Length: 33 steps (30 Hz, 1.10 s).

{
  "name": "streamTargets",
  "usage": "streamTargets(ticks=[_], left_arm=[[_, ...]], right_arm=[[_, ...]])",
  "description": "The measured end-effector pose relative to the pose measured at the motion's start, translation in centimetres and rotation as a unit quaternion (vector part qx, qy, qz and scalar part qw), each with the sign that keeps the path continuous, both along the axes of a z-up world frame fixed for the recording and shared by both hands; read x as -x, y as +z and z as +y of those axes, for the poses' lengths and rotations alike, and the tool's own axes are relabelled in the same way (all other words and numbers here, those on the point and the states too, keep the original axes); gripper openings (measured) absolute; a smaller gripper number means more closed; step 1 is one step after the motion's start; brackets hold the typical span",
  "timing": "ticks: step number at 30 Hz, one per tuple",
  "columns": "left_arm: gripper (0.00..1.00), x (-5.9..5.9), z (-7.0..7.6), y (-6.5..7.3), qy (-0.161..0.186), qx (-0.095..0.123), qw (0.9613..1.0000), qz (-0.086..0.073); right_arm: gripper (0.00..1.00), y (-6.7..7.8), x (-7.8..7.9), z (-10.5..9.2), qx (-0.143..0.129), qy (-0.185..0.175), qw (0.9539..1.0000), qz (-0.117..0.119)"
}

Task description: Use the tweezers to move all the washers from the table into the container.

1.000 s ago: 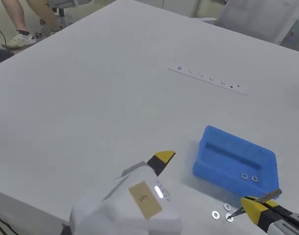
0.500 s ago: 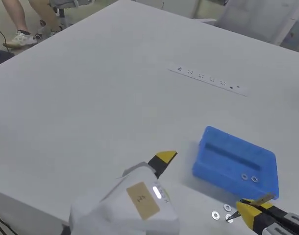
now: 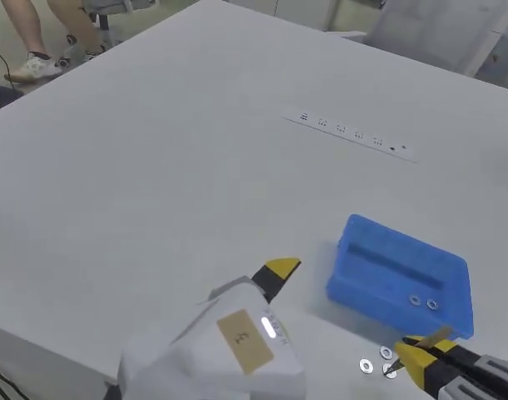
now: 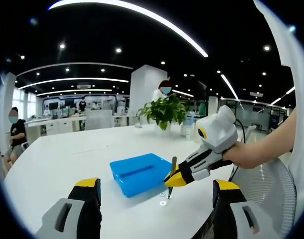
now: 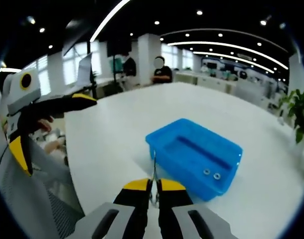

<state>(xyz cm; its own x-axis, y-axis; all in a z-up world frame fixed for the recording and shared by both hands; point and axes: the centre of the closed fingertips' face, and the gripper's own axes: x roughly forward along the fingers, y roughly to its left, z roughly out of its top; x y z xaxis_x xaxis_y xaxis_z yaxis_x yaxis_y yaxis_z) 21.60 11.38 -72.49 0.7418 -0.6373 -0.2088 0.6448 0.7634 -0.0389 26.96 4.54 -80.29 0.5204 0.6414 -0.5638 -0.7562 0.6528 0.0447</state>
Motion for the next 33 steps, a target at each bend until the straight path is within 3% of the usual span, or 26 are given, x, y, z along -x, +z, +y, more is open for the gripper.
streamTargets(ticks=[3, 6, 15, 19, 25, 33], left_arm=[[0.95, 0.0, 0.1, 0.0, 0.001, 0.0, 1.0, 0.0], [0.95, 0.0, 0.0, 0.3, 0.0, 0.013, 0.9999, -0.003], [0.94, 0.1, 0.0, 0.0, -0.002, 0.005, 1.0, 0.003], [0.93, 0.1, 0.0, 0.0, -0.002, 0.006, 1.0, 0.004], [0.92, 0.1, -0.1, -0.2, -0.004, 0.003, 1.0, 0.007], [0.92, 0.1, -0.1, -0.4, -0.006, -0.002, 0.9999, 0.01]], right_arm=[[0.02, 1.1, -0.5, -0.2, -0.026, -0.016, 0.9995, -0.002], [0.02, 2.1, -0.7, -0.2, -0.024, -0.014, 0.9996, -0.01], [0.02, 5.6, -2.0, 0.4, -0.052, -0.023, 0.9978, -0.035], [0.02, 6.8, -3.3, 0.4, -0.063, -0.031, 0.9966, -0.044], [0.02, 7.0, -6.3, 0.1, -0.066, -0.043, 0.9958, -0.045], [0.02, 4.9, -9.3, -0.3, -0.058, -0.057, 0.9965, -0.022]])
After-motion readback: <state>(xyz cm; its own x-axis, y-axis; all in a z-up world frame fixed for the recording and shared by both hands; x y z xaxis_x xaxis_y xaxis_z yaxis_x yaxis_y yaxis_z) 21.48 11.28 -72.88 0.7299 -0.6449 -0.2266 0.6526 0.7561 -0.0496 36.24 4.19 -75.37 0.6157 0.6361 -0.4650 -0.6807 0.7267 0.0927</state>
